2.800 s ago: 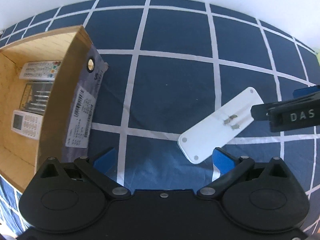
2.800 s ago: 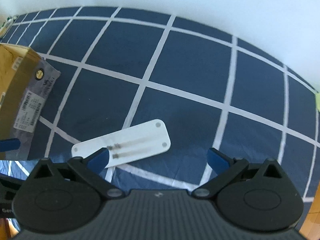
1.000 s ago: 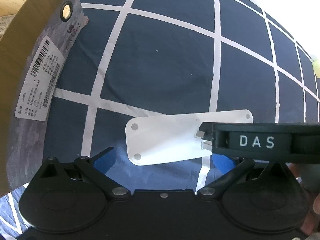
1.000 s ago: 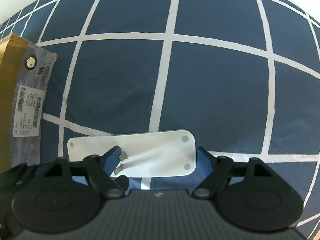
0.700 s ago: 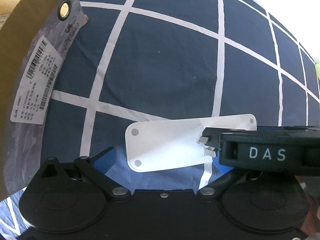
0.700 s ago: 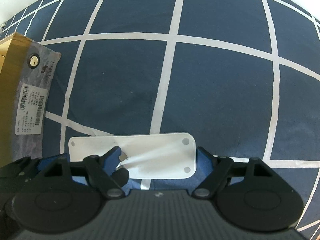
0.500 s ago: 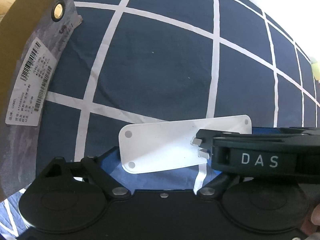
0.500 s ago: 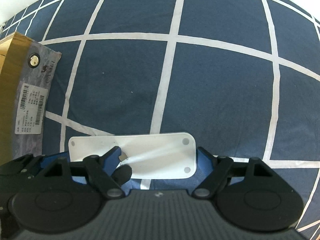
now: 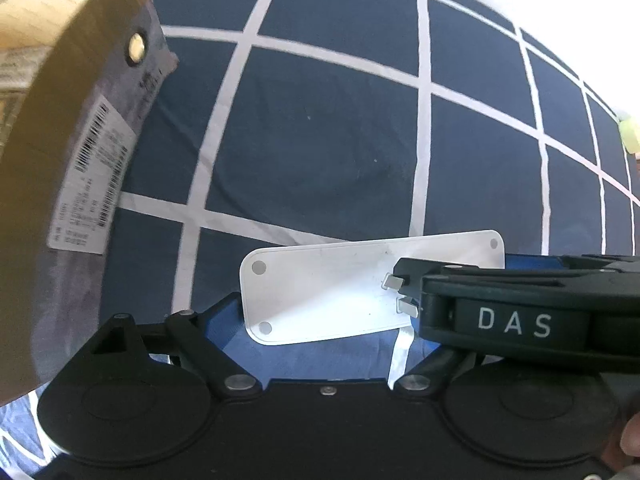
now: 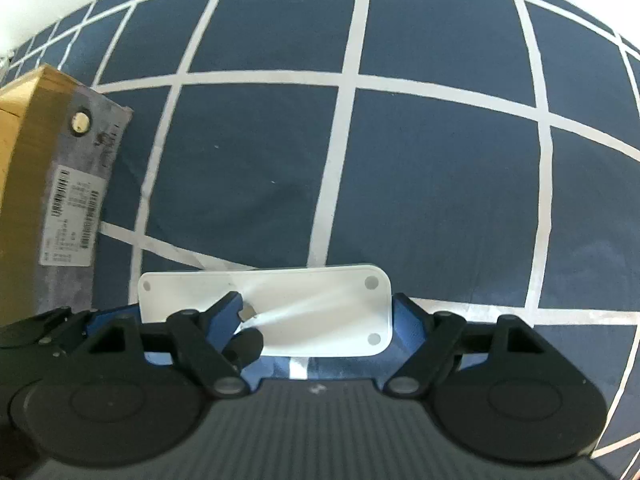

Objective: Organize objects
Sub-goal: 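Lift the white power socket with the right tool and carry it over the box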

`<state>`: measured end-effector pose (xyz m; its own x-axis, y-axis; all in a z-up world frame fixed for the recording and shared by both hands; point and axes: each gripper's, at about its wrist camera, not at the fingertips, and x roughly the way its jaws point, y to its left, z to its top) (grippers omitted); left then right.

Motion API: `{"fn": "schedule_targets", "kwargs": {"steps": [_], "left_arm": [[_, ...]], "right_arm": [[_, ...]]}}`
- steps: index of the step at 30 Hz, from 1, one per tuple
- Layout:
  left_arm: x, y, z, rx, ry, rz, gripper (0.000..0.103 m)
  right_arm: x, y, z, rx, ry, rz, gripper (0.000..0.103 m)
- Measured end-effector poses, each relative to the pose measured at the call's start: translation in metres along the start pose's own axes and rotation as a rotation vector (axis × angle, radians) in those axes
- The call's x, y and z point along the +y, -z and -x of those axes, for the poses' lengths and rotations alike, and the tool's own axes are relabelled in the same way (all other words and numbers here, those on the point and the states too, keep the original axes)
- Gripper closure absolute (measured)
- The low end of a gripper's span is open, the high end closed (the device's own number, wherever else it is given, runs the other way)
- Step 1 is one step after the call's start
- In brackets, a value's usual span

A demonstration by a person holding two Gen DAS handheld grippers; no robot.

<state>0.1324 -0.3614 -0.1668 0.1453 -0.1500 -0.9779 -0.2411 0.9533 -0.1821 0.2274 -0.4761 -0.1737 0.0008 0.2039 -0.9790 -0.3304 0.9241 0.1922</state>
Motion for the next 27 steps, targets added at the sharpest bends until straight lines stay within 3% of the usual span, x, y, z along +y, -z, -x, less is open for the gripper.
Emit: {"fn": "schedule_targets", "kwargs": {"steps": [11, 27], "left_arm": [[0.002, 0.026, 0.053, -0.090, -0.013, -0.034, 0.015], [0.043, 0.067, 0.118, -0.177, 0.002, -0.058, 0.015]], "right_arm": [[0.020, 0.030, 0.048, -0.089, -0.015, -0.022, 0.023], [0.086, 0.082, 0.100, -0.195, -0.001, -0.006, 0.023]]}}
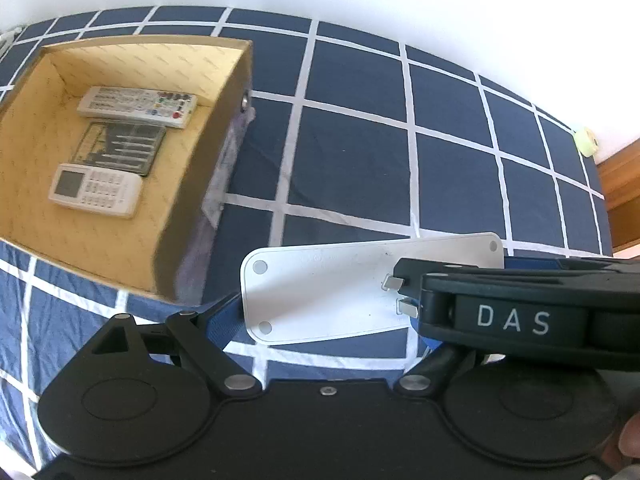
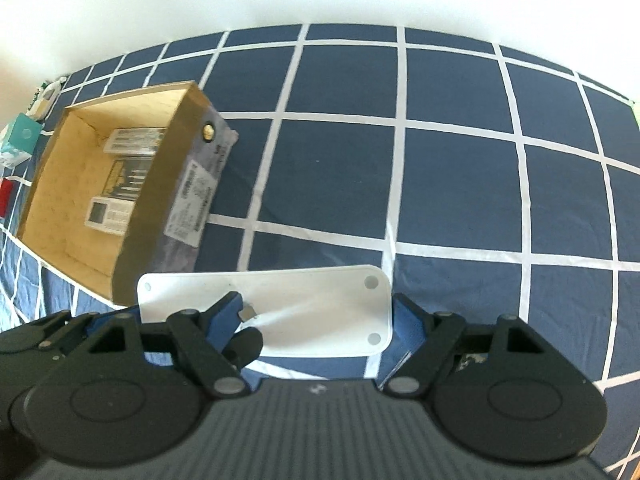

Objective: Organize objects
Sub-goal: 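Lift the white power socket with the right tool and carry it over the box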

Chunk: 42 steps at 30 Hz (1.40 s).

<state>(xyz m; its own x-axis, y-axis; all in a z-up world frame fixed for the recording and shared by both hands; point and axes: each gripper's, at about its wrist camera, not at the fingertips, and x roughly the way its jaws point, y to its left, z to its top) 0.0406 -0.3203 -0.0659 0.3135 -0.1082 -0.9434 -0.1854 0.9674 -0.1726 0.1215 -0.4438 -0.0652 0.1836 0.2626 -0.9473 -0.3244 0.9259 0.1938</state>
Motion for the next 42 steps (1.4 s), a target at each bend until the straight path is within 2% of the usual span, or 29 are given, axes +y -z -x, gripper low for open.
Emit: {"fn": "schedule_targets", "kwargs": {"steps": [10, 24, 34, 42], "left_arm": [[0.047, -0.001, 0.031, -0.004, 0.001, -0.064, 0.015], [0.154, -0.022, 0.067, -0.019, -0.047, -0.163, 0.015], [0.212, -0.045, 0.073, -0.014, -0.067, -0.198, 0.015], [0.244, -0.071, 0.058, 0.020, -0.049, -0.203, 0.015]], "right_arm": [[0.054, 0.014, 0.012, -0.035, 0.002, -0.055, 0.023], [0.167, 0.016, 0.000, -0.081, -0.040, -0.144, 0.023], [0.233, 0.005, -0.020, -0.097, -0.067, -0.178, 0.023], [0.263, -0.015, -0.040, -0.077, -0.054, -0.188, 0.023]]}}
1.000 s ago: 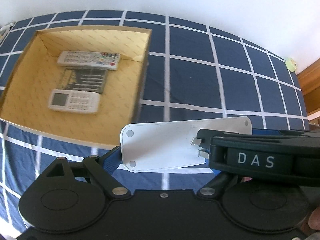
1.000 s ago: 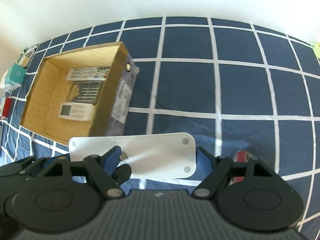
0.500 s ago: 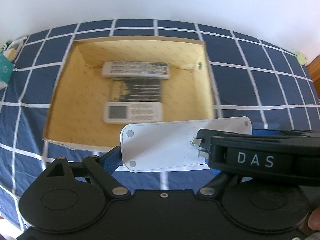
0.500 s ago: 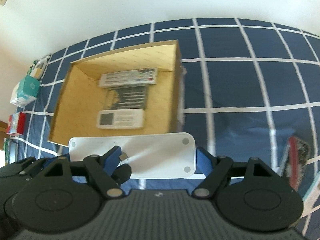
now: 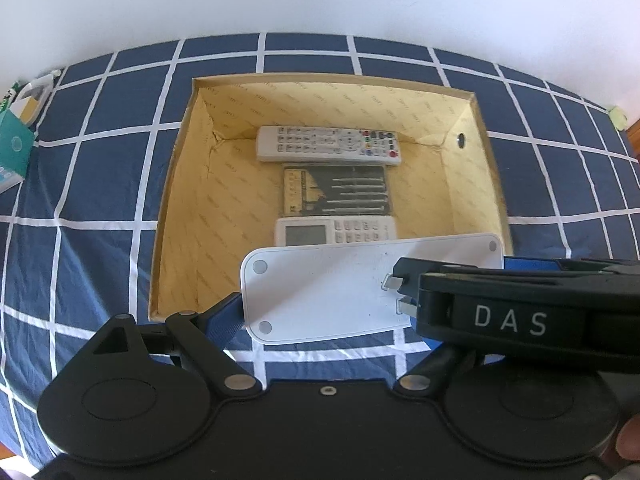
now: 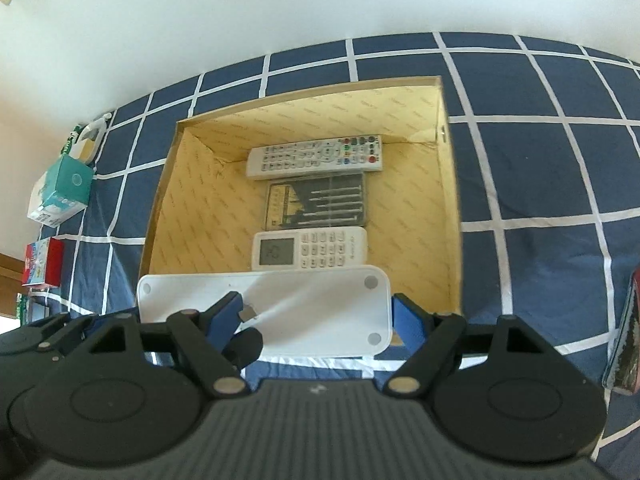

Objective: Organize objects
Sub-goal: 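Lift the white power socket with the right tool and carry it over the box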

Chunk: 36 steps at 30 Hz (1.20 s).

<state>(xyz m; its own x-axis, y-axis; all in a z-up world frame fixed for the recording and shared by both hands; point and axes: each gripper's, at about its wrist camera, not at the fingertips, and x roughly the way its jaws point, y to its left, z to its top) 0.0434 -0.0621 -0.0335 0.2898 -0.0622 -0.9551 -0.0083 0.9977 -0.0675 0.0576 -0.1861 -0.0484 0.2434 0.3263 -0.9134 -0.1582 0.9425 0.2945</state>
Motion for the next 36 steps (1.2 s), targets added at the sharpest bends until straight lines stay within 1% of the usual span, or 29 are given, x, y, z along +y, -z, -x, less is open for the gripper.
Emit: {"fn": "schedule_targets", "kwargs": {"steps": [3, 10, 18, 27, 36], "left_arm": [[0.010, -0.009, -0.014, 0.028, 0.009, 0.001, 0.015], [0.027, -0.023, -0.058, 0.121, 0.029, 0.007, 0.015], [0.028, -0.021, -0.093, 0.212, 0.045, -0.017, 0.017], [0.027, -0.014, -0.115, 0.268, 0.063, -0.022, 0.017], [0.030, -0.016, -0.133, 0.306, 0.070, -0.025, 0.017]], "right_arm": [[0.005, -0.009, -0.015, 0.024, 0.010, -0.007, 0.023], [0.006, -0.028, -0.061, 0.110, 0.033, -0.032, 0.023], [-0.006, -0.026, -0.098, 0.200, 0.059, -0.071, 0.023], [-0.016, -0.022, -0.119, 0.263, 0.082, -0.096, 0.023], [-0.019, -0.024, -0.138, 0.312, 0.096, -0.114, 0.023]]}}
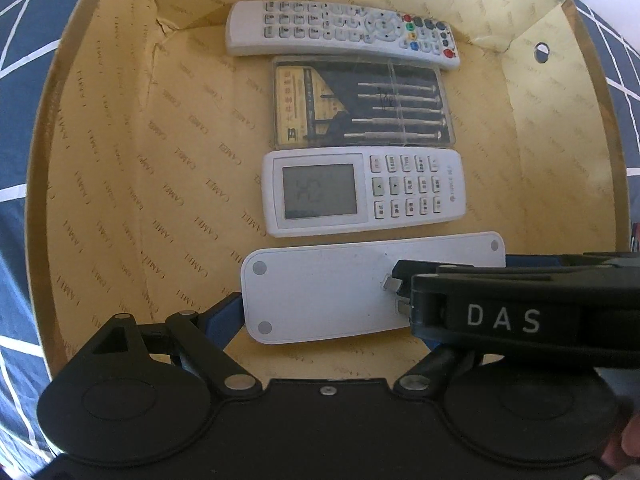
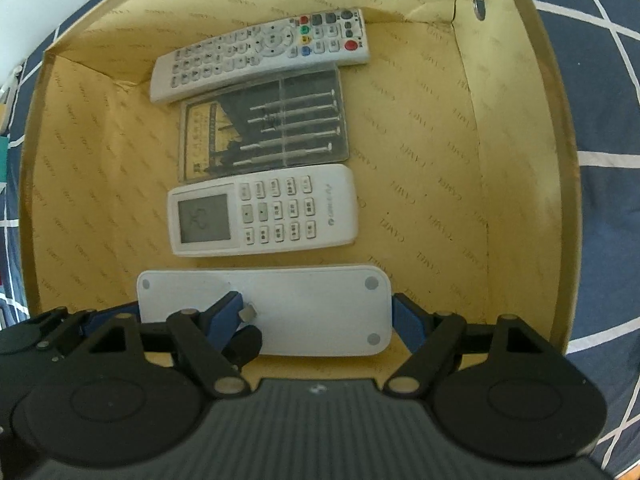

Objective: Organize objects
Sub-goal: 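Lift the white power socket with the right tool and carry it over the box, then lower the socket into the box beside the remote and open the right tool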

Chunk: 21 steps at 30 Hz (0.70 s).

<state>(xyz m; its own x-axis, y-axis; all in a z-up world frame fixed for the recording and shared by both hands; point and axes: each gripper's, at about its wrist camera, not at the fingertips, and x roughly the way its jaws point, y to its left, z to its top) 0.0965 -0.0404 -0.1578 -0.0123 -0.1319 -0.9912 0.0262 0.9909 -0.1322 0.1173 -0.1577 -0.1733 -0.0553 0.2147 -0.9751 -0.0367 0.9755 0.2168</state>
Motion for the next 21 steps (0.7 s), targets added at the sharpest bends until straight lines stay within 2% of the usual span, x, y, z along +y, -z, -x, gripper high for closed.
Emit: {"fn": "schedule_targets", "kwargs": {"steps": [21], "left_arm": [[0.002, -0.002, -0.009, 0.008, -0.004, 0.006, 0.015]], "right_arm": [[0.000, -0.007, -0.011, 0.025, 0.012, -0.004, 0.023]]}}
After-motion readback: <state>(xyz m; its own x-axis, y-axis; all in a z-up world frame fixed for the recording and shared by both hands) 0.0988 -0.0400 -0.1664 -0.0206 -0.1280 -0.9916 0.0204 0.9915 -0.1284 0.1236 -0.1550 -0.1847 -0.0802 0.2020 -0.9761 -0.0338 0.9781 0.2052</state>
